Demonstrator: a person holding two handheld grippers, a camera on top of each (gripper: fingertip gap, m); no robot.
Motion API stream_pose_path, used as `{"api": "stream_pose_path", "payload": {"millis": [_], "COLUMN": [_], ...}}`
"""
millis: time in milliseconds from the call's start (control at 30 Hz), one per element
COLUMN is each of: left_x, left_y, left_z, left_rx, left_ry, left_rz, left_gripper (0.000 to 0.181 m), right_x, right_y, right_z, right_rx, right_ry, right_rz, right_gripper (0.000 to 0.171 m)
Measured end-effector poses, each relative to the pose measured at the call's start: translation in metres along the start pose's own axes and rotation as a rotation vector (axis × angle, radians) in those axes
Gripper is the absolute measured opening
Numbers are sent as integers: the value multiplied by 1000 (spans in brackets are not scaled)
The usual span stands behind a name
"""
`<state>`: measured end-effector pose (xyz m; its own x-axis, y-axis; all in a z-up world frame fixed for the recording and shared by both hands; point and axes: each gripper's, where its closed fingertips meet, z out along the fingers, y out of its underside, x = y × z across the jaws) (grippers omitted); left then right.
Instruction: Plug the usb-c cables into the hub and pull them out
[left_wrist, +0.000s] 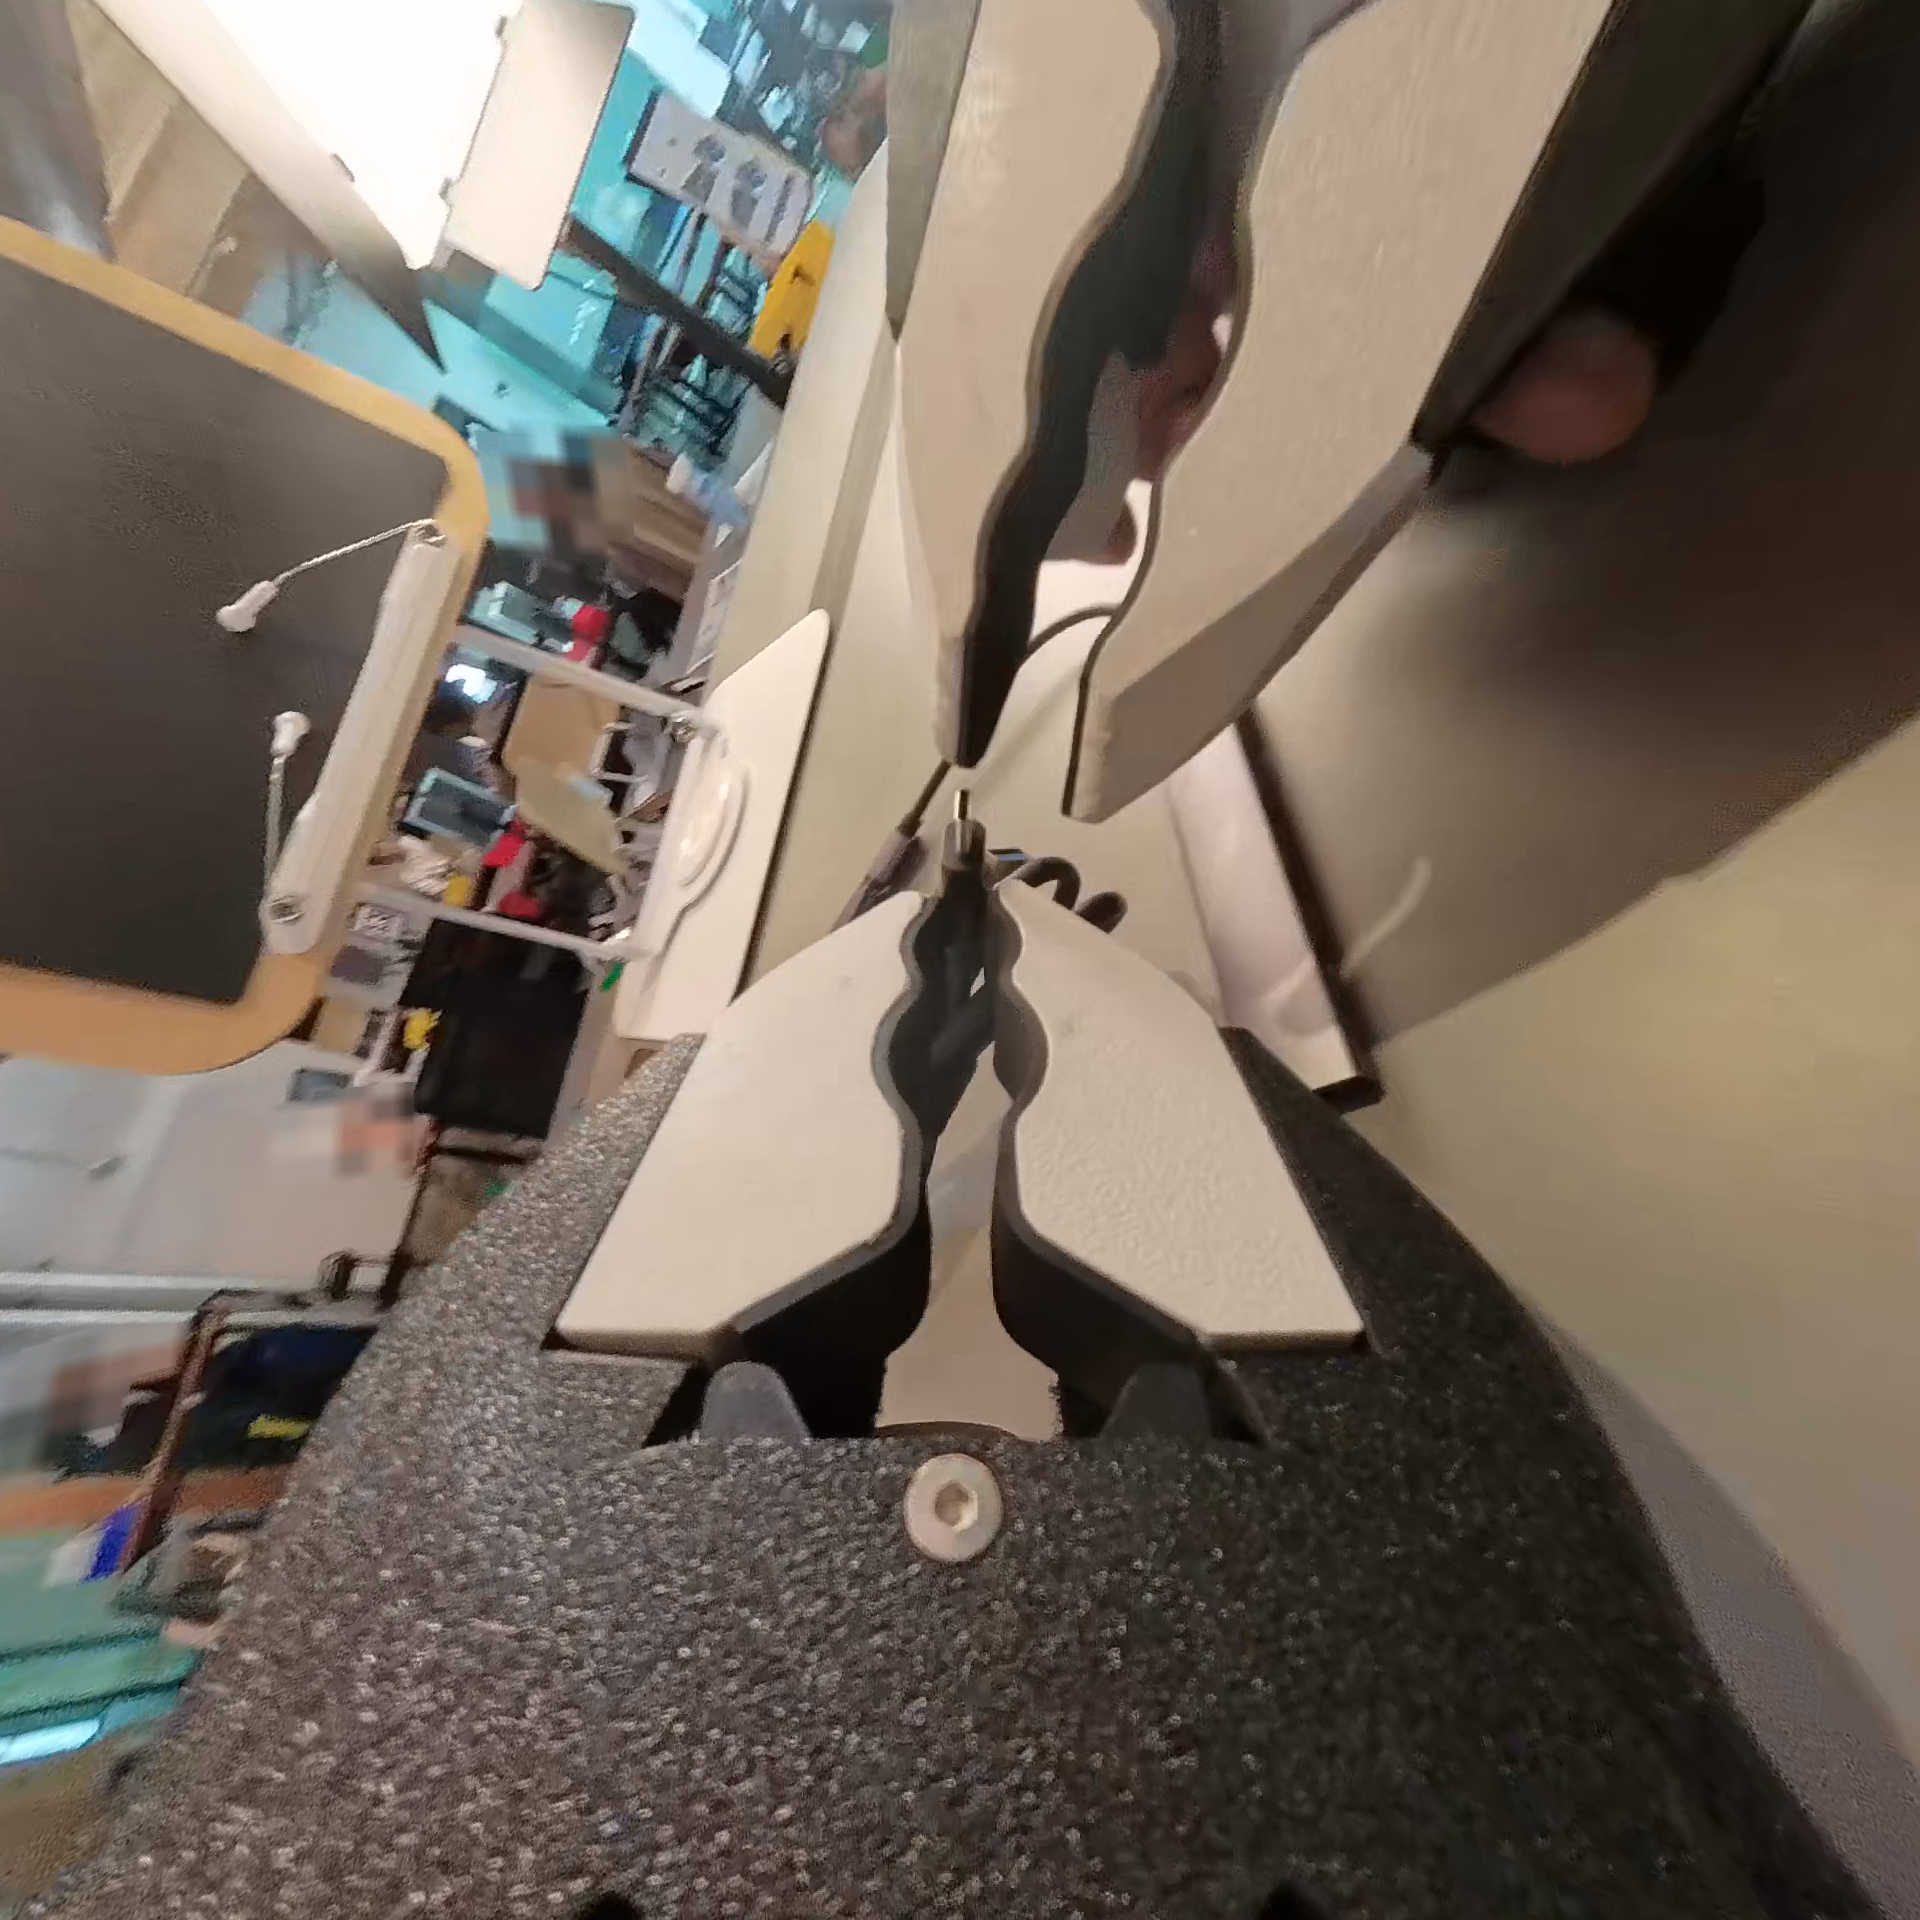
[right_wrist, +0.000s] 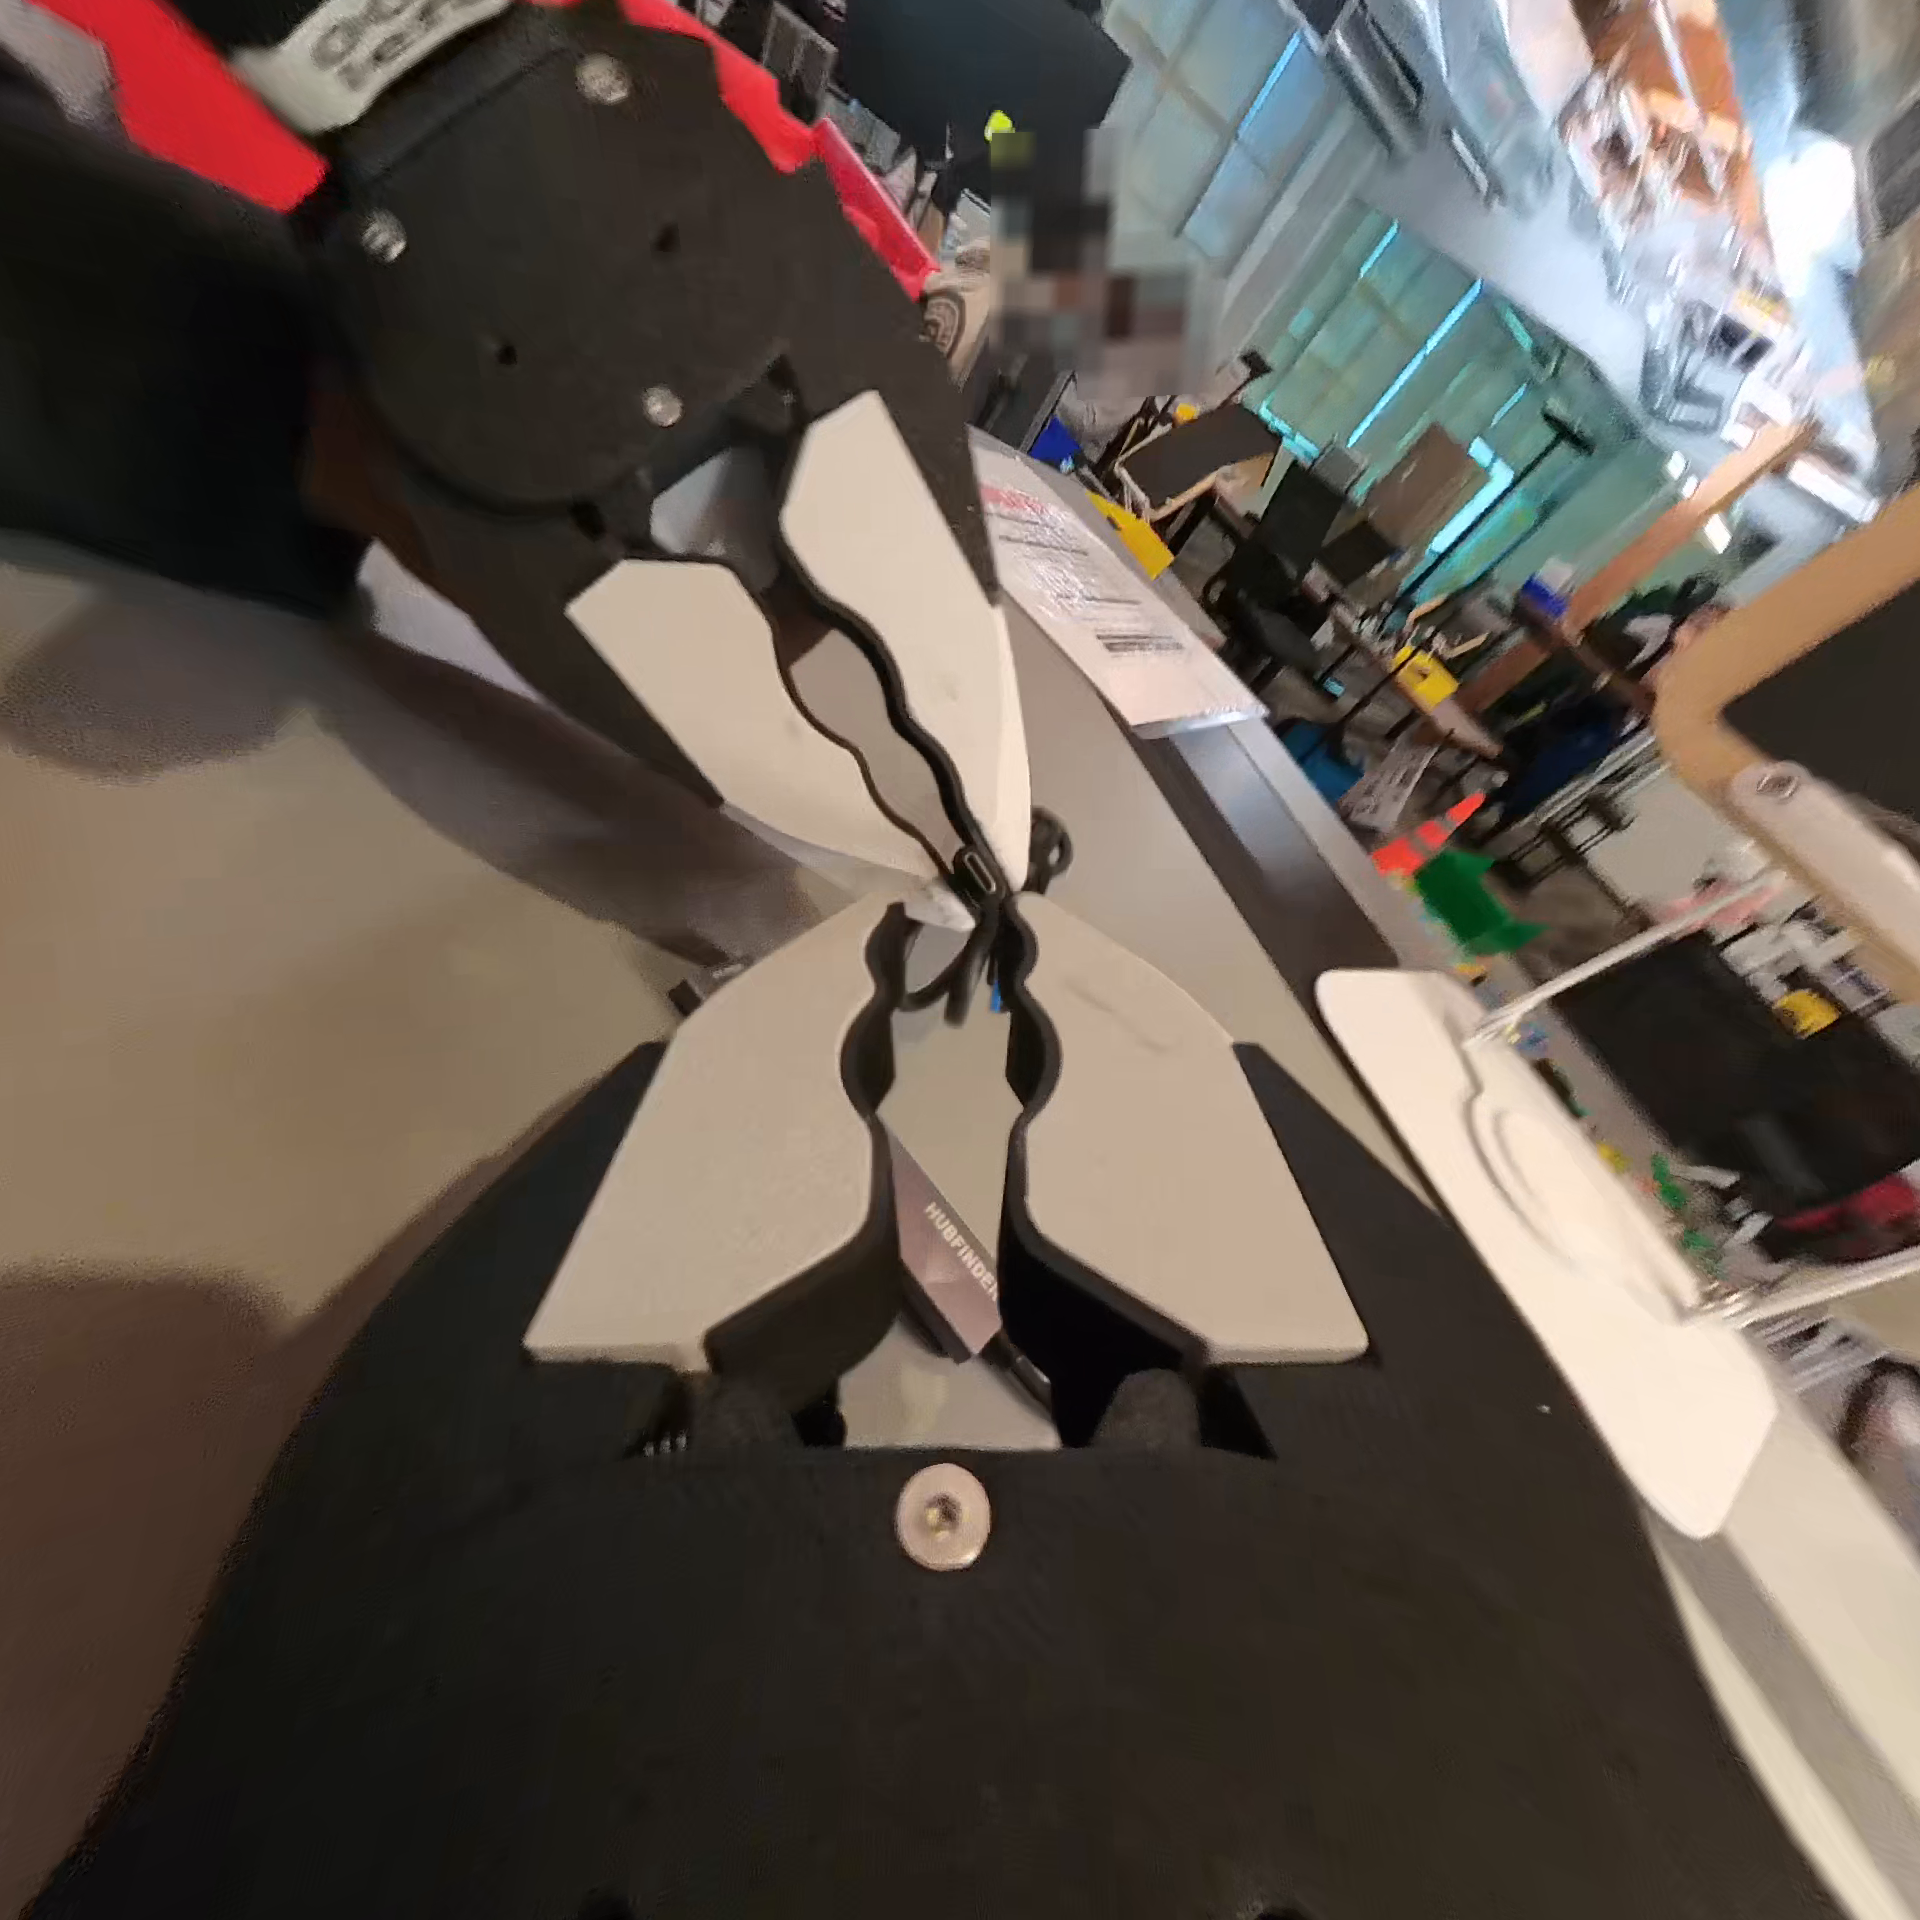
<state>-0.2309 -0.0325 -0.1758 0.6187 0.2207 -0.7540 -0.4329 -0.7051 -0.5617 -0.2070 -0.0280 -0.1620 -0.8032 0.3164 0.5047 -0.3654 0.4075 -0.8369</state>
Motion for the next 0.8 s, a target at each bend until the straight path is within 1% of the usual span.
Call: {"api": "stream_pose_path", "payload": {"millis": [33,133,233,400,600,800], "left_x": [-3,-6,-4,-7,-9,-10], "left_y": [2,-2,-6,-7,-5,-6], "left_z": [0,2,4,5,5,5], "left_rx": [-17,-26,-36,-57,-98,-103], "left_ry": [-28,-72,-79,-112,-142,-152], "left_rz": [13,47,86,123,193,223], "left_gripper": [8,8,8,8,7,7], "right_x": [4,13,16,12,11,10], "right_y": [-1,-3,-2,3,6,6], "right_z": [1,2,4,6,8,8], "right_rx": [-1,5,-10,-49,-79,-73], "right_ry": [8,35,39,-15,-36,-67], "right_rz": [52,170,237,315,403,487], "right_gripper": [19,21,24,26,24,21]}}
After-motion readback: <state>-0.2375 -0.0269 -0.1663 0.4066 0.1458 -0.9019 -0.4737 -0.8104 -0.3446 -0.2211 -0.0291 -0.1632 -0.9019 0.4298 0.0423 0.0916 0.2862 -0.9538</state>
